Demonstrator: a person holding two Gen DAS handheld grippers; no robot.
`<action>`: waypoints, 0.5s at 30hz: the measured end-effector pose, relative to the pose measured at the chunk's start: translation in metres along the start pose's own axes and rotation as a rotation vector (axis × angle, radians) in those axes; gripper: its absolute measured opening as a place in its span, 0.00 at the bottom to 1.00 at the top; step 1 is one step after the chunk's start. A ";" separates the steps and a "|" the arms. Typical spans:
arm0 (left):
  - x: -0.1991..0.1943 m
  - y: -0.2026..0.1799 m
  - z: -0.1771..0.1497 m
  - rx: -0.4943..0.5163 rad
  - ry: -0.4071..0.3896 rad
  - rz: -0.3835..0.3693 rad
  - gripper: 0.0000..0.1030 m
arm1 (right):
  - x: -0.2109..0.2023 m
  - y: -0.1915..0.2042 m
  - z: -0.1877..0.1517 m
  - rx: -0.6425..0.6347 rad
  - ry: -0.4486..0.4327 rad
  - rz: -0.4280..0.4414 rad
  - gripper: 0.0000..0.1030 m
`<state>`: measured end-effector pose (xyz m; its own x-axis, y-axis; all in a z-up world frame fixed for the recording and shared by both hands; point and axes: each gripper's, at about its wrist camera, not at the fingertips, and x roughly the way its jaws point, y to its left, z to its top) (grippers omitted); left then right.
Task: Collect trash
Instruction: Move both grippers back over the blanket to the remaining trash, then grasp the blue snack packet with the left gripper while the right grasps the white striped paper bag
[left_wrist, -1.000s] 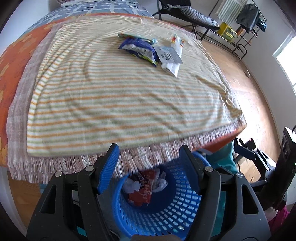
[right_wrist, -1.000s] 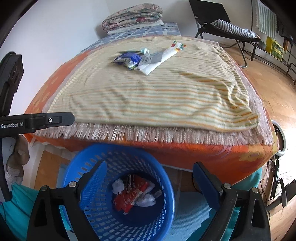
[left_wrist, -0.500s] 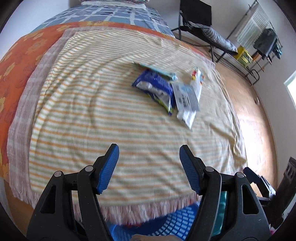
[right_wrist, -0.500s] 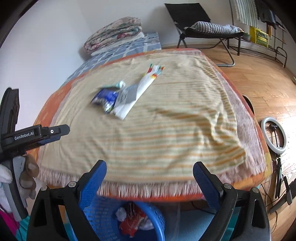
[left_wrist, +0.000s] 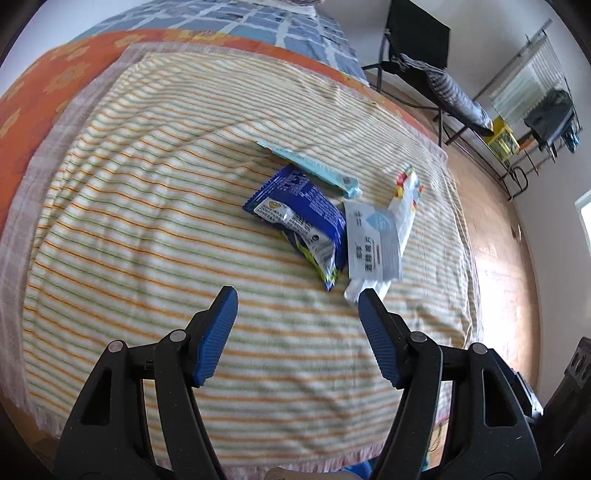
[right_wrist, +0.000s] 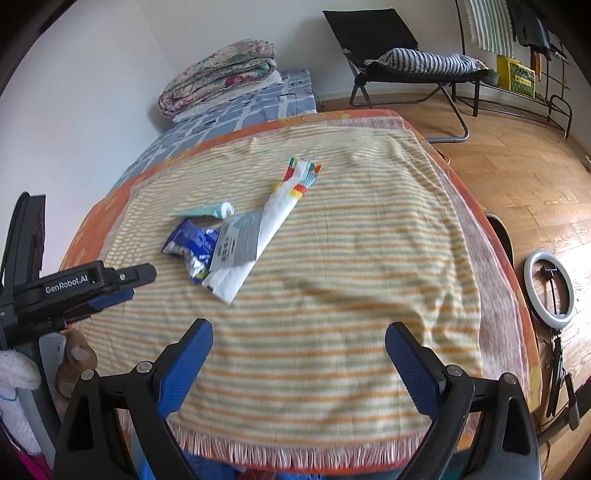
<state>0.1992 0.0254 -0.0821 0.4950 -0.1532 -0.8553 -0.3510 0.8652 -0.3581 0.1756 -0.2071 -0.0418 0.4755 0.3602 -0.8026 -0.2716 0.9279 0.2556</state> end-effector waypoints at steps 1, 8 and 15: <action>0.004 0.002 0.003 -0.020 0.003 -0.003 0.68 | 0.003 -0.001 0.004 0.005 0.000 0.004 0.93; 0.026 0.006 0.021 -0.081 0.006 0.007 0.68 | 0.022 -0.008 0.023 0.057 0.011 0.027 0.93; 0.044 0.005 0.040 -0.119 0.004 -0.001 0.68 | 0.040 -0.007 0.037 0.047 0.017 0.024 0.93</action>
<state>0.2510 0.0422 -0.1071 0.4922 -0.1560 -0.8564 -0.4427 0.8022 -0.4006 0.2280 -0.1954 -0.0557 0.4548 0.3809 -0.8050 -0.2432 0.9227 0.2991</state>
